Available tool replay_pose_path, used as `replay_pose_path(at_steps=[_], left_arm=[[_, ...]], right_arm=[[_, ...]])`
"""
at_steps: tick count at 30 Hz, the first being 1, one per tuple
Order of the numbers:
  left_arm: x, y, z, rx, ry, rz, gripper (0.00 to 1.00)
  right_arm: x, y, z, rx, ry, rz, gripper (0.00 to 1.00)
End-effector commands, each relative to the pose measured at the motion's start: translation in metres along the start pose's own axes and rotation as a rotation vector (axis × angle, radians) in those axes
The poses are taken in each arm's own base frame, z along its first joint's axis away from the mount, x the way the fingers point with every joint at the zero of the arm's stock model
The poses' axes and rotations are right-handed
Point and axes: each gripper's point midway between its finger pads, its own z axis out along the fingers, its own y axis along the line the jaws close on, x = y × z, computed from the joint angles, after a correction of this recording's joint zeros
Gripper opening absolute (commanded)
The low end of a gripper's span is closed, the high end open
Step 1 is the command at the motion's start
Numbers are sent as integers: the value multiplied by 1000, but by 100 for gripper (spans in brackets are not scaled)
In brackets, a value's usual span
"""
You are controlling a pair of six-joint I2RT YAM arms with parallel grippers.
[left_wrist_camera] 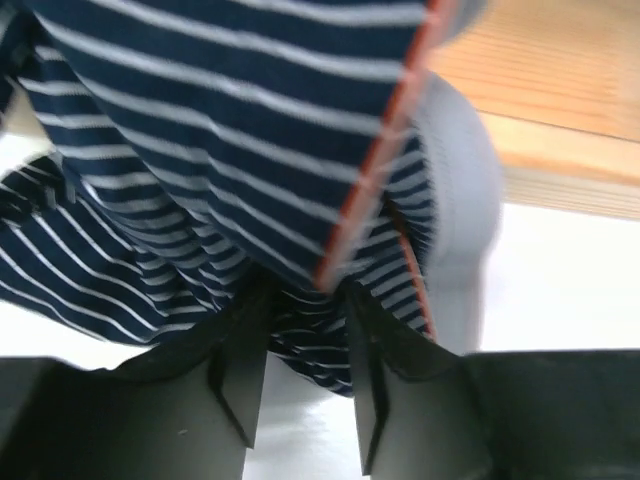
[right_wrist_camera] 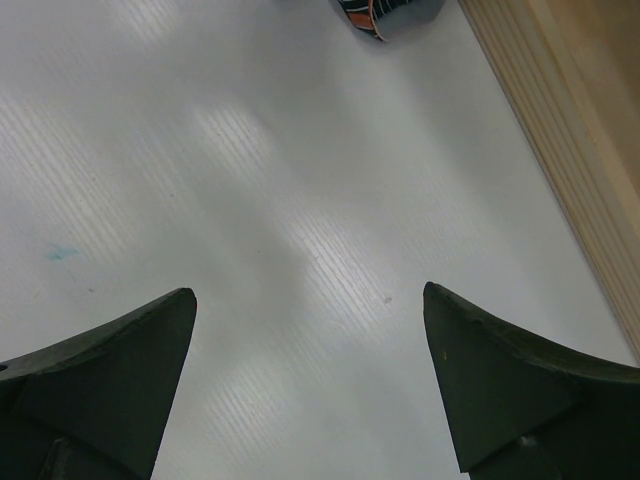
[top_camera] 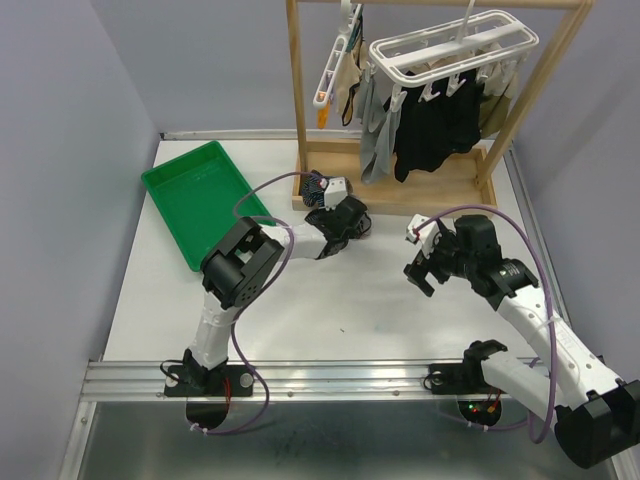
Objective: Remove the underwear clipped to the hanger
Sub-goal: Pick up the underwear from the center of the board.
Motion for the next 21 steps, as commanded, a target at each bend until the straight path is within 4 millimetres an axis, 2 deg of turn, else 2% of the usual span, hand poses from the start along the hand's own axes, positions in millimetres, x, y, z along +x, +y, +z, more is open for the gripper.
replay_pose_path(at_steps=[1,2,4,5,7,8,9,11,12,14,15,17,18,19,20,21], left_arm=[[-20,-2,6,31,-25,-19,34],[-19,4,6,27,-24,-12,29],[-25,2,3,54,-42,-12,10],[-22,8,1,51,-39,8,7],[-33,6,-8,74,-73,5,0],[-28,12,-11,76,-67,33,0],[-43,6,-20,105,-102,17,0],[-43,13,-31,112,-112,29,0],[-59,11,-43,133,-145,25,0],[-64,17,-57,140,-165,26,0],[-81,16,-72,160,-203,7,0],[-84,23,-86,170,-217,20,0],[-102,22,-103,197,-258,-2,0],[-99,28,-109,194,-261,11,0],[-105,31,-116,196,-280,6,0],[-119,32,-132,214,-315,-9,0]], right_arm=[[-1,-5,3,23,-19,-4,100],[-1,-6,3,24,-20,-4,100],[-1,-5,3,24,-22,-5,100],[-2,-6,2,25,-23,-6,100],[-1,-5,3,23,-22,-6,100],[-2,-5,2,25,-23,-6,100],[-2,-6,2,26,-24,-6,100],[-2,-6,2,28,-25,-6,100],[-1,-5,2,26,-23,-5,100],[-2,-6,2,27,-24,-4,100],[-1,-6,2,27,-24,-5,100],[-2,-6,1,28,-26,-6,100],[-3,-7,1,31,-28,-8,100],[-2,-6,1,31,-25,-7,100],[-2,-7,1,32,-26,-7,100],[-1,-7,1,32,-24,-7,100]])
